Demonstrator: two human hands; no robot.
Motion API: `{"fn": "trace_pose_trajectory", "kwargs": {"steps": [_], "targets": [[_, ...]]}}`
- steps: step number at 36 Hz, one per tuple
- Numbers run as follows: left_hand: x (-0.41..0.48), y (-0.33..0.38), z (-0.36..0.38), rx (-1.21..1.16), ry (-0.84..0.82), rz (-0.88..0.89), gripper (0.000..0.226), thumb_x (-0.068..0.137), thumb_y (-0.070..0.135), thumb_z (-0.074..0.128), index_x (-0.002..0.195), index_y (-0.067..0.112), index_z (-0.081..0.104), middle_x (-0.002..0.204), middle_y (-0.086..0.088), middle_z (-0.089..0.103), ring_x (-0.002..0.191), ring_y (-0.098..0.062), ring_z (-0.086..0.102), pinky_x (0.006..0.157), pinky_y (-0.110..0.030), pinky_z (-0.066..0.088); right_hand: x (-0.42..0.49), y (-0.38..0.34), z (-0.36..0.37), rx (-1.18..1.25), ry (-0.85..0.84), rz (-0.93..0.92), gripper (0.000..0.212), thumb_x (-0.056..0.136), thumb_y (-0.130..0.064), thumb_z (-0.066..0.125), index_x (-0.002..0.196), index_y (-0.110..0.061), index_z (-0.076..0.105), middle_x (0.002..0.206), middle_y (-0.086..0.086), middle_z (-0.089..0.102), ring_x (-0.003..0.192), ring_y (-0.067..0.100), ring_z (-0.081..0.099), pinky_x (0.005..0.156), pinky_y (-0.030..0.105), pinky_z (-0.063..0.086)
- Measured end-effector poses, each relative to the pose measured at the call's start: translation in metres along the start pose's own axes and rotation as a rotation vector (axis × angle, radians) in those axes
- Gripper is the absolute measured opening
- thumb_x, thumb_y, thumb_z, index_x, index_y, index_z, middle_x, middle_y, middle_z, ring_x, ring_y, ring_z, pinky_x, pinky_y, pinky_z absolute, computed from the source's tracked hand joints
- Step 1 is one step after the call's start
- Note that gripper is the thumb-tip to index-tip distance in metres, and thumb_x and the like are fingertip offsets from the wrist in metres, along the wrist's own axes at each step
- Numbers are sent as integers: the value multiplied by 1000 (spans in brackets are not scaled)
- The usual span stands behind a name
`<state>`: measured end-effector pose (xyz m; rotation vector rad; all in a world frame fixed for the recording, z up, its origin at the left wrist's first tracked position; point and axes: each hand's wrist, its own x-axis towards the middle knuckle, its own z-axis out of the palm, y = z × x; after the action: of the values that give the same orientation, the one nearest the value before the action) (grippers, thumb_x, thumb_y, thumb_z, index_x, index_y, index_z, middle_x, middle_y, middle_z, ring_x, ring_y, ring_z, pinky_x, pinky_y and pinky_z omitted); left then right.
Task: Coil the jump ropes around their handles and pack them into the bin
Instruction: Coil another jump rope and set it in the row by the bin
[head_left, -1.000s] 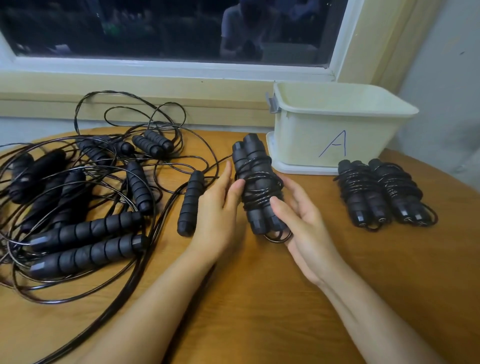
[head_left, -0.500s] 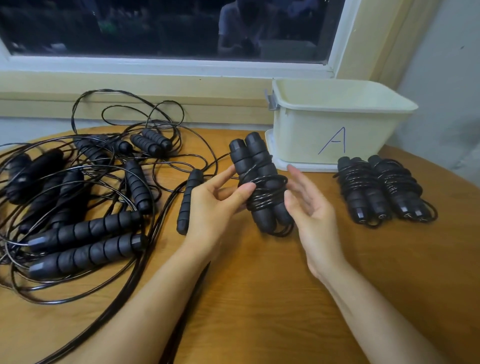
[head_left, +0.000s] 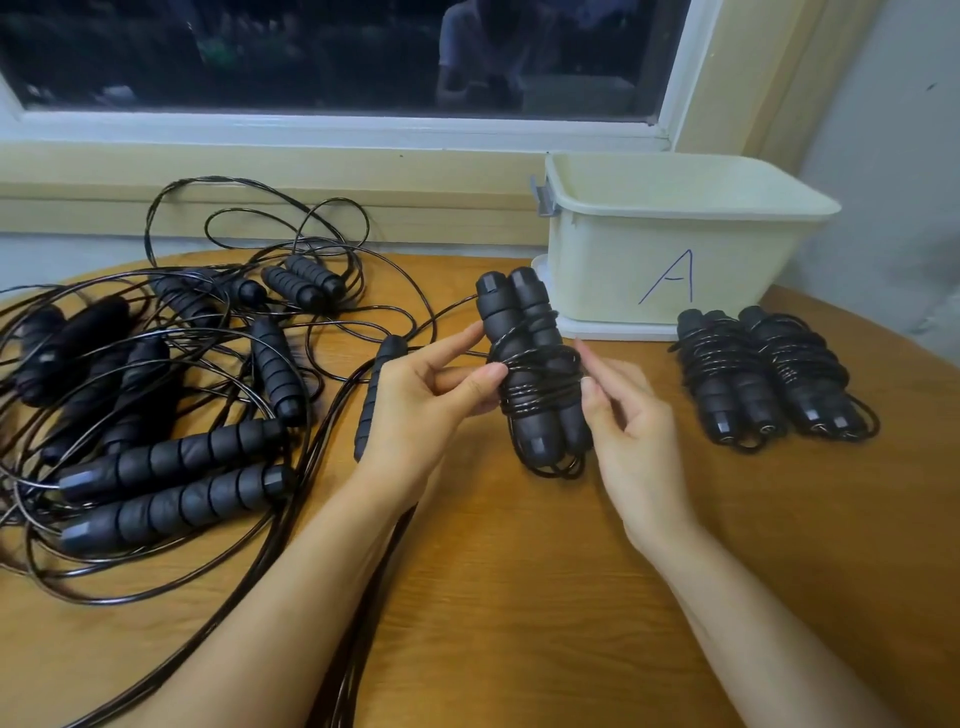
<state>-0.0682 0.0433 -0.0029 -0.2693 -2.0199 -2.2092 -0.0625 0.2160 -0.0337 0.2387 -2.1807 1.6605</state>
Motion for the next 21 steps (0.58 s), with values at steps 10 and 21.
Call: {"fn": "trace_pose_trajectory", "kwargs": {"steps": [10,21], "targets": [[-1,-3,0,104,90,65,59,66,27,77,123,23,61,82,0,77,84,-11,73,96,-37,53,-7,-6,5,-93,-54,-9,45,98,-24,59,142,-13,51,109,-27,61,95,-20,58,78,0,42],[0,-8,2,223,-125,163,61,81,17,68,138,20,45,104,17,71,102,-3,69,89,-14,49,-3,-4,0,-160,-137,47,80,71,-73,63,138,-31,54,116,-13,68,112,4,59,92,33,52]]}}
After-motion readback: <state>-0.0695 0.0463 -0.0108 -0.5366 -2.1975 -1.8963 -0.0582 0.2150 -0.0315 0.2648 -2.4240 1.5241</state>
